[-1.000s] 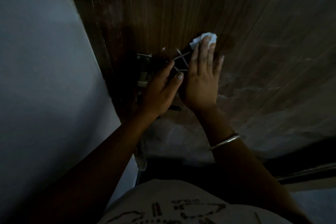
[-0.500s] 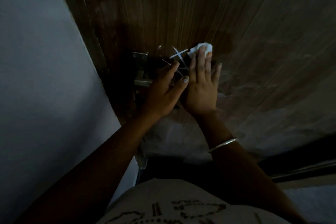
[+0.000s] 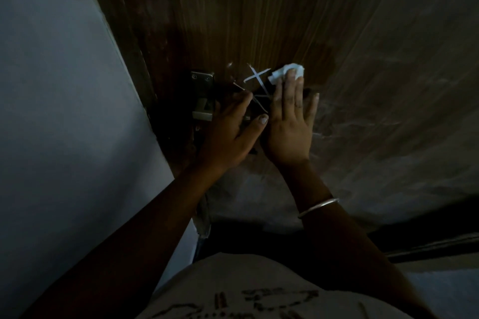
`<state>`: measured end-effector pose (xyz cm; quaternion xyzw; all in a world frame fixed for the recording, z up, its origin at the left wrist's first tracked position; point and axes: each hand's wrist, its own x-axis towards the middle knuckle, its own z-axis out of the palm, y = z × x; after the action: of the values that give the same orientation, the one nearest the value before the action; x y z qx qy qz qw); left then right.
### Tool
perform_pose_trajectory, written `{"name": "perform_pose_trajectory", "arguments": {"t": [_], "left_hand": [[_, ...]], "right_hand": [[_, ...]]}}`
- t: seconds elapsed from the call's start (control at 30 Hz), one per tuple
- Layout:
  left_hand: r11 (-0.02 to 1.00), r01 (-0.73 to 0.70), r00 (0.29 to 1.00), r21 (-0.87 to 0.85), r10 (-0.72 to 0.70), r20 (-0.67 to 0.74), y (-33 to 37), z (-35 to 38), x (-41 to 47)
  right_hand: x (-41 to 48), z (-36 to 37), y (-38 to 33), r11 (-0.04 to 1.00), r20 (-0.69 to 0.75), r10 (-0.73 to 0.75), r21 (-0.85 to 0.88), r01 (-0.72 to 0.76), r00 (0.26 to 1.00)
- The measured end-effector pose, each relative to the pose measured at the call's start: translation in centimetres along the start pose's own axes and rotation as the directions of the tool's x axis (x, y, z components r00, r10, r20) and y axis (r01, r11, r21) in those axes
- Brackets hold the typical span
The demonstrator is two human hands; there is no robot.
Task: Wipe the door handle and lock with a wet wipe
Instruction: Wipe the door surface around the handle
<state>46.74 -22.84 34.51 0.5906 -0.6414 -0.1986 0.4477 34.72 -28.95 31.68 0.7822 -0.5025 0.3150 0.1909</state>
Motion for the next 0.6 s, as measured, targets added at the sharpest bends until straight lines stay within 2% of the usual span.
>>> {"name": "perform_pose_trajectory", "arguments": {"t": [0.13, 0.2, 0.3, 0.37, 0.53, 0.6], "left_hand": [[1.000, 0.002, 1.000, -0.019, -0.002, -0.019, -0.1, 0.2, -0.1], [1.000, 0.003, 1.000, -0.019, -0.003, -0.023, -0.2, 0.3, -0.1], [1.000, 0.012, 1.000, 0.007, -0.012, -0.001, -0.3, 0.5, 0.0], [1.000, 0.012, 1.000, 0.014, -0.012, 0.000, -0.2, 0.5, 0.1], [1.000, -0.006, 0.999, -0.012, 0.005, -0.044, 0.2, 0.3, -0.2], [1.000, -0.008, 0.999, 0.010, 0.008, -0.044, 0.3, 0.4, -0.2]], "right_hand": [[-0.9, 0.2, 0.9, 0.973, -0.024, 0.226, 0.051, -0.224, 0.974], [-1.1, 0.5, 0.8, 0.979, -0.018, 0.196, 0.054, -0.195, 0.980], [-1.3, 1.1, 0.4, 1.000, 0.033, 0.006, 0.022, -0.007, 0.999], [-1.4, 1.1, 0.4, 0.999, 0.054, -0.039, 0.007, 0.038, 0.998], [-2.4, 1.0, 1.4, 0.981, 0.049, 0.192, 0.008, -0.192, 0.980], [-2.6, 1.1, 1.1, 0.980, 0.071, 0.198, 0.016, -0.200, 0.978]]}}
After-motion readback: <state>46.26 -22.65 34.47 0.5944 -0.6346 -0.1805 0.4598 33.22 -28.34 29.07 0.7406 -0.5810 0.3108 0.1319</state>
